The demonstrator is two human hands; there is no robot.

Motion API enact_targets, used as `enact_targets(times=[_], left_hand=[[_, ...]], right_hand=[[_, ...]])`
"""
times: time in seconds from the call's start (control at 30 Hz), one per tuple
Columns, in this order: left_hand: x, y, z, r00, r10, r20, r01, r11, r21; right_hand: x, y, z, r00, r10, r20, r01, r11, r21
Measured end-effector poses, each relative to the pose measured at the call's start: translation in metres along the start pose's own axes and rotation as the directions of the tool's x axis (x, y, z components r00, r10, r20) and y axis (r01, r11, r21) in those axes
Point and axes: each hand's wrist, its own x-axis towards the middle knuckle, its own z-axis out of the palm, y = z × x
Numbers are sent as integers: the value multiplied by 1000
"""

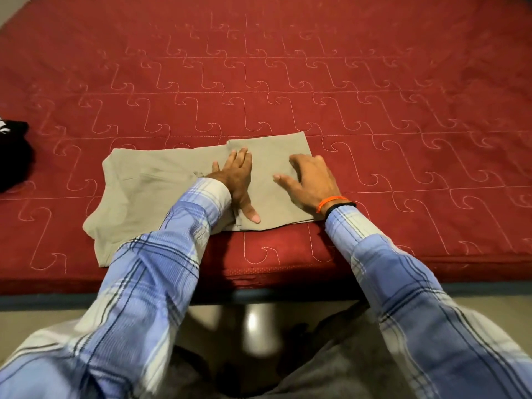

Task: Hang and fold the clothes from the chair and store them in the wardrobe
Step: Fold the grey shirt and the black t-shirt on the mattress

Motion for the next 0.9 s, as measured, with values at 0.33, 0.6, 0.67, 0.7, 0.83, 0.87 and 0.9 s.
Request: enact_targets(times=[0.33,0.6,0.67,0.7,0.83,0.87,0.9], left_hand=[[5,-3,3,1000,-29,11,28,997,70],[-15,3,3,998,-48,-51,47,999,-12],[-22,6,4,994,-44,-101,42,999,-19],[-27,8,5,989,-29,-143,26,999,-24],[-46,16,7,968,85,-238,-104,992,-70],[-51,17,7,959,113,-260,-134,989,-65],[-54,18,8,953,127,-274,-151,986,-69]], right_hand=[[18,6,18,981,90,172,-59,982,-178],[-30,17,21,994,98,50,-92,989,-114],[-35,17,16,991,127,30,-126,991,-34],[-38,16,14,988,154,-11,-154,988,25],[-37,5,0,907,398,-138,-361,903,233],[-34,4,-3,877,469,-100,-428,859,282],[-32,3,-6,849,527,-44,-489,813,316]])
